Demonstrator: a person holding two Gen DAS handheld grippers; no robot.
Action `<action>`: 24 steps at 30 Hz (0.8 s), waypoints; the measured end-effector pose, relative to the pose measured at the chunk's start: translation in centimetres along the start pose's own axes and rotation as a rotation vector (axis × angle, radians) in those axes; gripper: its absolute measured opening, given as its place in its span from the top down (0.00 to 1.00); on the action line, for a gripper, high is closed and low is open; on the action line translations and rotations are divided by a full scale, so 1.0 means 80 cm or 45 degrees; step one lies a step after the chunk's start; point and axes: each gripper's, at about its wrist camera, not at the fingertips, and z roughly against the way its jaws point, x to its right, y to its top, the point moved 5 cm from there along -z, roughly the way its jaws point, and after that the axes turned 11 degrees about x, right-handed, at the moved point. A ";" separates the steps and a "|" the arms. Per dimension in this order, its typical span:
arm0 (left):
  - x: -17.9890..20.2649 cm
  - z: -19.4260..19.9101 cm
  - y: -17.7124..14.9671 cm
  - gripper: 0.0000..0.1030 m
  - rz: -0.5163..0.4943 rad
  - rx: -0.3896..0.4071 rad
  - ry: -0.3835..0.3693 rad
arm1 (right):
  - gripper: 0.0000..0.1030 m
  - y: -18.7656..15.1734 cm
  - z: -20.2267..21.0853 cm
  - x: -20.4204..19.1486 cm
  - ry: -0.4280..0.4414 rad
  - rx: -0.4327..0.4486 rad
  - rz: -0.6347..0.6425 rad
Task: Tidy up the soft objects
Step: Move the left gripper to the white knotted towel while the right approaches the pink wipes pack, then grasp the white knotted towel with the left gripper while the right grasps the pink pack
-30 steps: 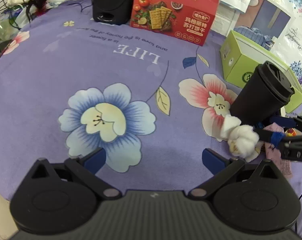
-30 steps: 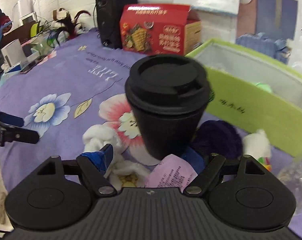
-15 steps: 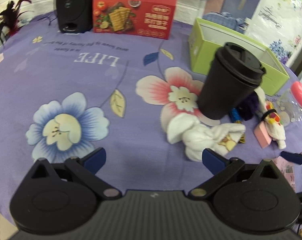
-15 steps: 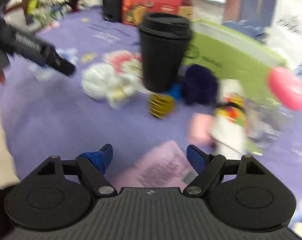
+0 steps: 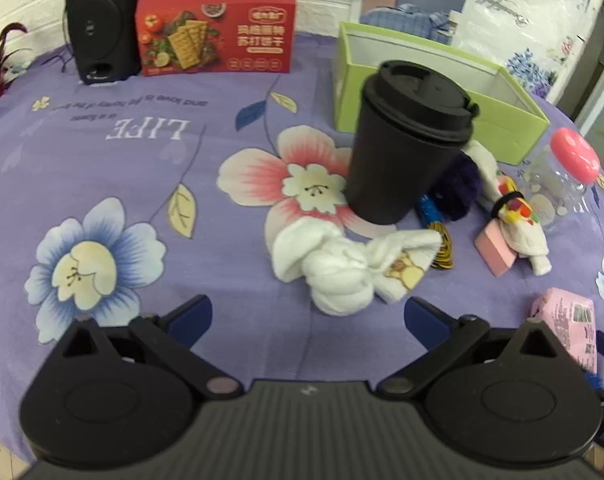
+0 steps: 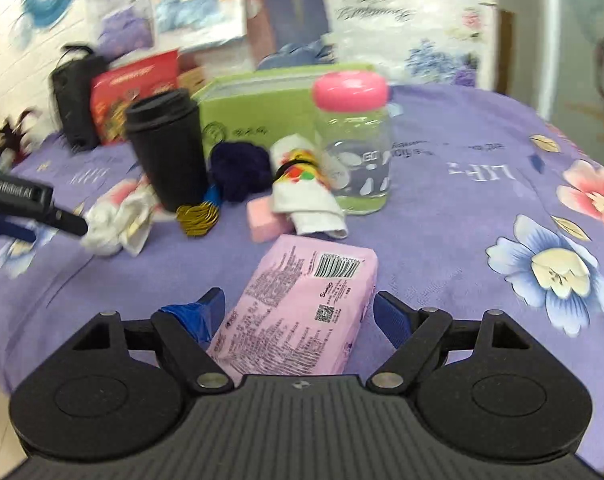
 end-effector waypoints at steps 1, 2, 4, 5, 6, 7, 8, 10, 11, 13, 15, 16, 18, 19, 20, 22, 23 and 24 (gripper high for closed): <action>0.002 0.000 0.000 0.01 -0.003 -0.001 -0.005 | 0.34 -0.004 -0.007 -0.006 0.008 -0.032 0.014; 0.005 0.001 -0.001 0.01 -0.007 -0.002 -0.015 | 0.34 -0.008 -0.014 -0.012 0.004 -0.070 0.048; 0.011 -0.001 -0.002 0.01 -0.023 -0.007 -0.035 | 0.32 -0.015 -0.015 -0.018 0.000 -0.065 0.108; 0.014 -0.002 -0.002 0.01 -0.032 -0.009 -0.033 | 0.32 -0.018 -0.016 -0.019 0.005 -0.060 0.141; 0.018 -0.005 -0.002 0.01 -0.046 -0.013 -0.034 | 0.32 -0.021 -0.017 -0.015 0.016 -0.069 0.162; 0.021 -0.007 -0.002 0.01 -0.064 -0.012 -0.037 | 0.32 -0.021 -0.018 -0.008 0.031 -0.078 0.150; 0.024 -0.010 0.000 0.01 -0.077 -0.009 -0.037 | 0.32 -0.021 -0.017 0.004 0.037 -0.089 0.115; 0.029 -0.021 0.002 0.01 -0.094 -0.017 -0.038 | 0.32 -0.015 -0.020 0.029 -0.018 -0.093 0.087; 0.030 -0.027 0.004 0.01 -0.097 -0.025 -0.039 | 0.32 -0.010 -0.020 0.041 -0.059 -0.089 0.091; 0.035 -0.038 0.006 0.01 -0.085 -0.035 -0.054 | 0.32 0.000 -0.023 0.059 -0.108 -0.083 0.088; 0.040 -0.051 0.007 0.01 -0.075 -0.049 -0.054 | 0.32 0.005 -0.029 0.063 -0.094 -0.086 0.081; 0.042 -0.058 0.007 0.01 -0.073 -0.052 -0.044 | 0.32 0.004 -0.034 0.063 -0.077 -0.098 0.083; 0.041 -0.072 0.005 0.01 -0.055 -0.073 0.013 | 0.29 -0.002 -0.042 0.061 -0.074 -0.110 0.079; 0.041 -0.078 0.003 0.01 -0.054 -0.085 0.025 | 0.29 -0.005 -0.045 0.061 -0.081 -0.112 0.083; 0.041 -0.084 0.000 0.01 -0.055 -0.098 0.029 | 0.29 -0.007 -0.047 0.060 -0.087 -0.101 0.082; 0.041 -0.090 -0.002 0.01 -0.078 -0.095 0.058 | 0.29 -0.011 -0.047 0.059 -0.102 -0.073 0.073; 0.041 -0.091 -0.002 0.01 -0.093 -0.086 0.081 | 0.29 -0.012 -0.048 0.059 -0.111 -0.056 0.067; 0.040 -0.093 -0.001 0.01 -0.099 -0.083 0.095 | 0.29 -0.013 -0.048 0.059 -0.118 -0.044 0.066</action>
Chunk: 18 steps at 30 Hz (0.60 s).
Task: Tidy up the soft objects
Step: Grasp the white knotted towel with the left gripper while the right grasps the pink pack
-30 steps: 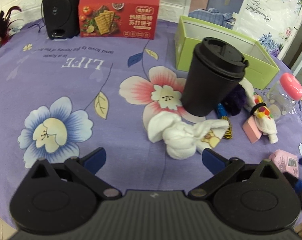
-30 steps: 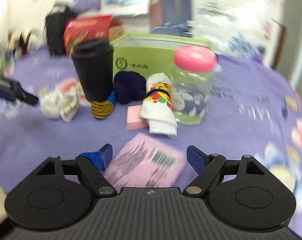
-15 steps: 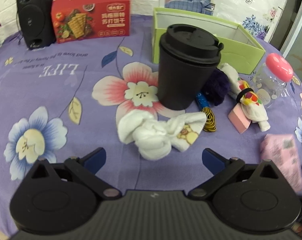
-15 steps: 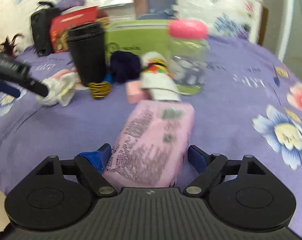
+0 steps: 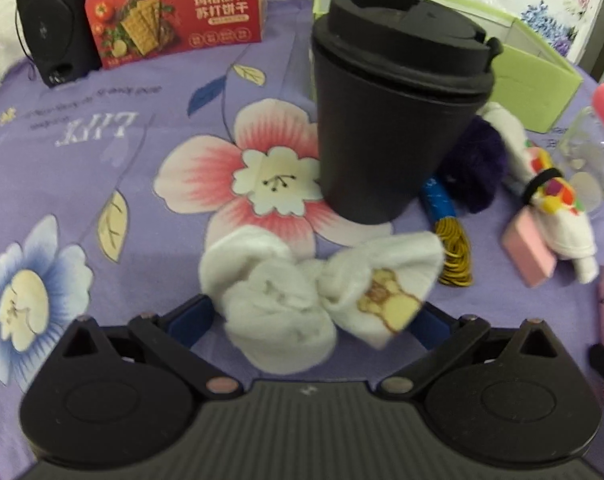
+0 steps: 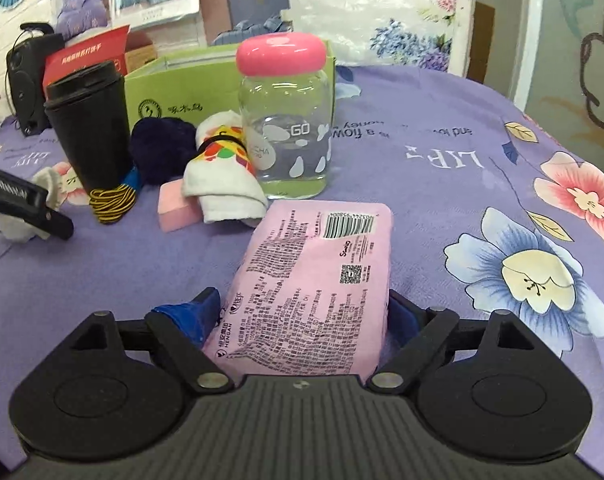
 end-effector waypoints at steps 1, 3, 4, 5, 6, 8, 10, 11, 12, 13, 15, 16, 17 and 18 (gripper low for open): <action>-0.001 -0.002 0.000 0.01 0.000 0.001 0.004 | 0.28 -0.001 0.000 0.000 -0.004 0.004 -0.001; -0.004 -0.004 0.000 0.00 -0.011 0.008 0.018 | 0.28 -0.001 -0.001 0.000 -0.008 0.003 -0.010; -0.005 -0.005 0.000 0.00 -0.013 0.010 0.019 | 0.28 0.000 -0.002 0.001 -0.008 -0.002 -0.012; -0.005 -0.006 0.000 0.00 -0.016 0.014 0.021 | 0.28 0.001 -0.002 0.001 -0.010 -0.008 -0.015; -0.004 -0.006 0.000 0.00 -0.022 0.018 0.025 | 0.28 0.001 -0.003 0.000 -0.012 -0.017 -0.017; -0.002 -0.006 -0.002 0.00 -0.030 0.034 0.035 | 0.27 0.003 -0.005 0.001 -0.011 -0.037 -0.019; -0.001 -0.005 -0.004 0.00 -0.043 0.044 0.038 | 0.27 0.005 -0.007 0.000 -0.015 -0.058 -0.011; -0.002 -0.005 -0.003 0.00 -0.044 0.044 0.032 | 0.26 0.005 -0.008 0.001 -0.017 -0.065 -0.018; -0.003 -0.004 -0.003 0.03 -0.048 0.040 0.021 | 0.26 0.006 -0.009 0.001 -0.018 -0.068 -0.020; -0.004 -0.003 -0.003 0.04 -0.052 0.040 0.009 | 0.26 0.006 -0.009 0.001 -0.013 -0.069 -0.014; -0.008 0.003 -0.004 0.23 -0.054 0.047 -0.010 | 0.34 0.005 -0.005 0.004 -0.016 -0.050 -0.031; -0.010 0.008 -0.002 0.32 -0.060 0.059 -0.020 | 0.38 0.005 -0.003 0.007 -0.018 -0.032 -0.042; -0.013 0.014 -0.001 0.45 -0.057 0.061 -0.022 | 0.50 0.005 -0.001 0.008 -0.020 -0.015 -0.032; -0.017 0.018 0.000 0.47 -0.047 0.055 -0.035 | 0.55 0.005 0.001 0.009 -0.013 -0.005 -0.029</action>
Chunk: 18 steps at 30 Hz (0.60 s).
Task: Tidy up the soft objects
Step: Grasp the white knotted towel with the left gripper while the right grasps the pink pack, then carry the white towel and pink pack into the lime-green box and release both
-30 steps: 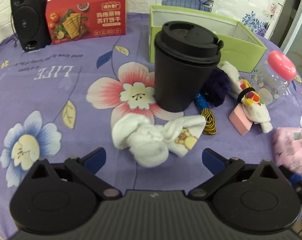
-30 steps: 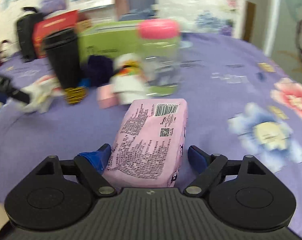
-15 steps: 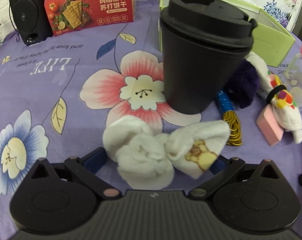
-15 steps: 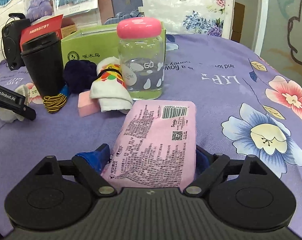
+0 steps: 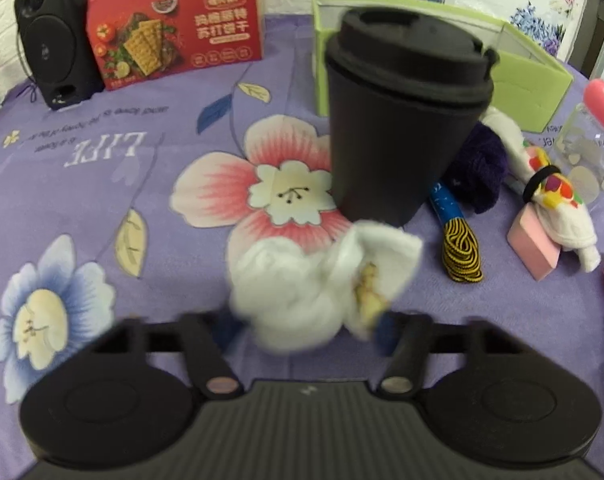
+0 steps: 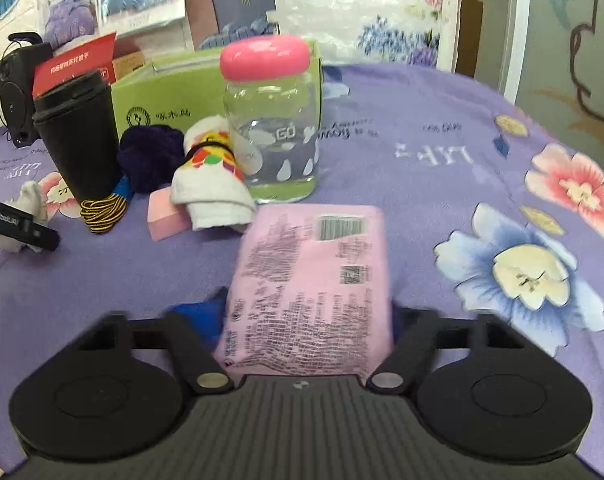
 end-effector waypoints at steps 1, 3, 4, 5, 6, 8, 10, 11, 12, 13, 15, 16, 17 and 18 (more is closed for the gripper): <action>-0.005 0.003 0.000 0.53 0.023 -0.008 -0.013 | 0.59 0.001 0.002 0.003 0.008 0.004 -0.011; -0.017 0.013 -0.001 0.56 0.050 -0.005 -0.005 | 0.65 0.004 0.010 0.009 0.027 0.015 -0.044; -0.024 0.020 -0.001 0.56 0.061 0.001 -0.003 | 0.66 0.008 0.015 0.012 0.040 0.024 -0.064; -0.031 0.026 -0.001 0.56 0.077 0.004 -0.009 | 0.66 0.012 0.022 0.014 0.044 0.045 -0.071; -0.037 0.033 0.000 0.56 0.099 0.006 -0.013 | 0.66 0.017 0.028 0.016 0.048 0.061 -0.068; -0.049 0.047 0.004 0.56 0.136 0.027 -0.010 | 0.66 0.028 0.039 0.018 0.067 0.092 -0.077; -0.058 0.064 0.014 0.56 0.151 0.066 -0.014 | 0.66 0.041 0.051 0.017 0.105 0.136 -0.108; -0.062 0.072 0.022 0.57 0.159 0.087 -0.013 | 0.65 0.050 0.056 0.015 0.125 0.162 -0.107; -0.066 0.079 0.031 0.57 0.168 0.107 -0.017 | 0.65 0.059 0.059 0.011 0.145 0.186 -0.095; -0.068 0.084 0.043 0.57 0.170 0.128 -0.028 | 0.65 0.070 0.062 0.007 0.168 0.213 -0.085; -0.068 0.088 0.074 0.57 0.173 0.165 -0.052 | 0.65 0.093 0.060 -0.001 0.224 0.262 -0.069; -0.065 0.089 0.091 0.57 0.163 0.185 -0.068 | 0.65 0.109 0.056 -0.003 0.254 0.294 -0.062; -0.062 0.088 0.110 0.57 0.156 0.207 -0.077 | 0.65 0.125 0.051 -0.005 0.282 0.317 -0.051; -0.058 0.086 0.130 0.57 0.148 0.231 -0.078 | 0.65 0.142 0.044 -0.006 0.303 0.343 -0.040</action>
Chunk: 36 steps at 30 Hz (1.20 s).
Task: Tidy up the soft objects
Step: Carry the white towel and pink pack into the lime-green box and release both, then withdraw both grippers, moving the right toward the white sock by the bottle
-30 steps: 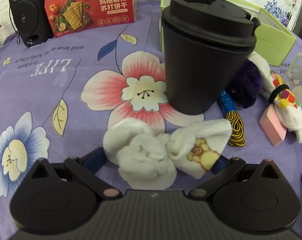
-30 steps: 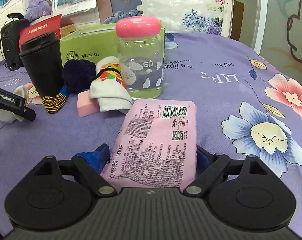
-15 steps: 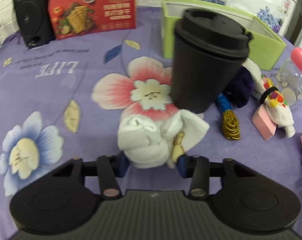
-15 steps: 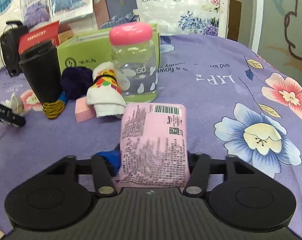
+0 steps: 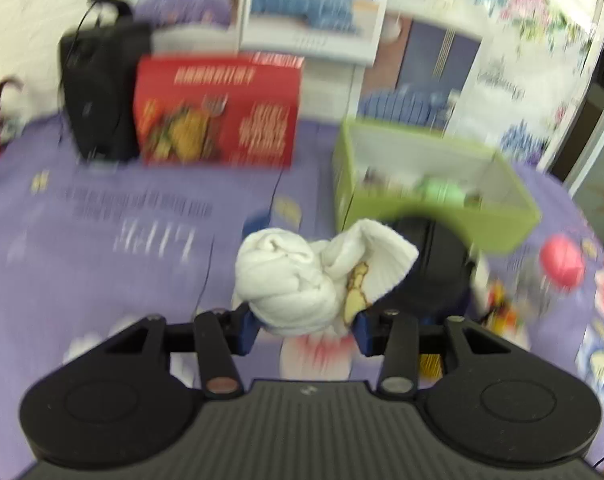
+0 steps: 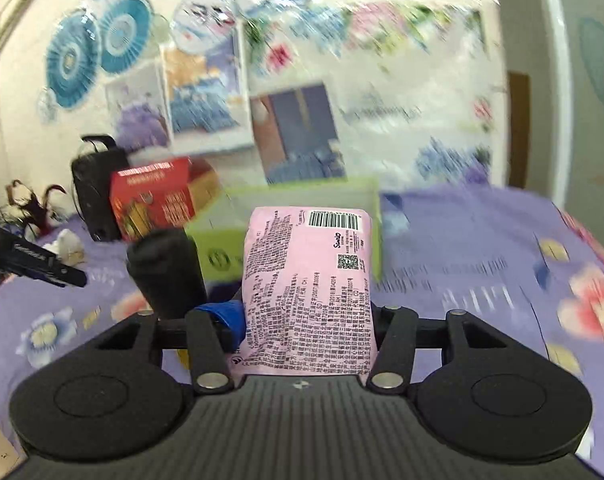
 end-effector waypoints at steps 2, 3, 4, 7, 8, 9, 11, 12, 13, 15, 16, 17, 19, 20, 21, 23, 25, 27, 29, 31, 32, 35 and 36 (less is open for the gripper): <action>0.017 -0.015 0.035 0.57 -0.033 0.035 -0.012 | 0.64 0.034 -0.026 0.002 0.031 0.048 0.046; 0.024 -0.026 0.051 0.57 -0.043 0.044 -0.021 | 0.64 0.050 -0.041 0.003 0.038 0.061 0.073; 0.033 -0.038 0.066 0.57 -0.053 0.050 -0.034 | 0.64 0.064 -0.056 0.005 0.046 0.071 0.089; 0.060 -0.077 0.103 0.57 -0.091 0.049 -0.043 | 0.64 0.101 -0.112 0.018 0.076 0.034 0.097; 0.069 -0.092 0.112 0.56 -0.096 0.044 -0.050 | 0.64 0.109 -0.134 0.025 0.079 -0.005 0.092; 0.078 -0.108 0.119 0.56 -0.105 0.028 -0.054 | 0.64 0.113 -0.155 0.031 0.076 -0.032 0.087; 0.096 -0.141 0.131 0.56 -0.131 -0.005 -0.064 | 0.64 0.115 -0.194 0.042 0.064 -0.101 0.106; 0.104 -0.156 0.133 0.56 -0.147 -0.020 -0.058 | 0.64 0.115 -0.211 0.047 0.058 -0.130 0.119; 0.114 -0.171 0.136 0.56 -0.170 -0.029 -0.057 | 0.63 0.111 -0.227 0.051 0.059 -0.163 0.126; 0.129 -0.194 0.137 0.56 -0.193 -0.046 -0.049 | 0.62 0.106 -0.255 0.058 0.070 -0.224 0.121; 0.135 -0.204 0.136 0.56 -0.201 -0.052 -0.046 | 0.60 0.101 -0.266 0.060 0.087 -0.260 0.118; 0.139 -0.213 0.134 0.55 -0.206 -0.055 -0.047 | 0.59 0.097 -0.275 0.061 0.095 -0.283 0.114; 0.147 -0.227 0.132 0.47 -0.219 -0.070 -0.040 | 0.57 0.089 -0.290 0.062 0.114 -0.323 0.122; 0.149 -0.233 0.131 0.35 -0.230 -0.071 -0.035 | 0.56 0.087 -0.297 0.063 0.115 -0.334 0.121; 0.152 -0.236 0.130 0.27 -0.242 -0.071 -0.031 | 0.55 0.084 -0.301 0.064 0.108 -0.344 0.119; 0.155 -0.240 0.128 0.27 -0.265 -0.061 -0.016 | 0.52 0.079 -0.311 0.068 0.099 -0.363 0.116; 0.158 -0.244 0.127 0.26 -0.294 -0.062 -0.013 | 0.51 0.076 -0.318 0.071 0.091 -0.380 0.107; 0.159 -0.247 0.126 0.24 -0.306 -0.069 -0.006 | 0.48 0.075 -0.322 0.074 0.078 -0.386 0.092; 0.159 -0.247 0.127 0.21 -0.311 -0.068 -0.006 | 0.46 0.078 -0.324 0.077 0.070 -0.356 0.050; 0.157 -0.245 0.129 0.10 -0.312 -0.065 0.000 | 0.44 0.087 -0.321 0.080 0.065 -0.302 0.013; 0.156 -0.243 0.131 0.01 -0.306 -0.052 0.003 | 0.44 0.090 -0.321 0.079 0.076 -0.294 0.004; 0.154 -0.231 0.136 0.01 -0.286 -0.010 0.000 | 0.42 0.098 -0.318 0.074 0.080 -0.286 0.017; 0.153 -0.228 0.137 0.01 -0.284 -0.005 0.000 | 0.42 0.101 -0.315 0.072 0.080 -0.273 0.035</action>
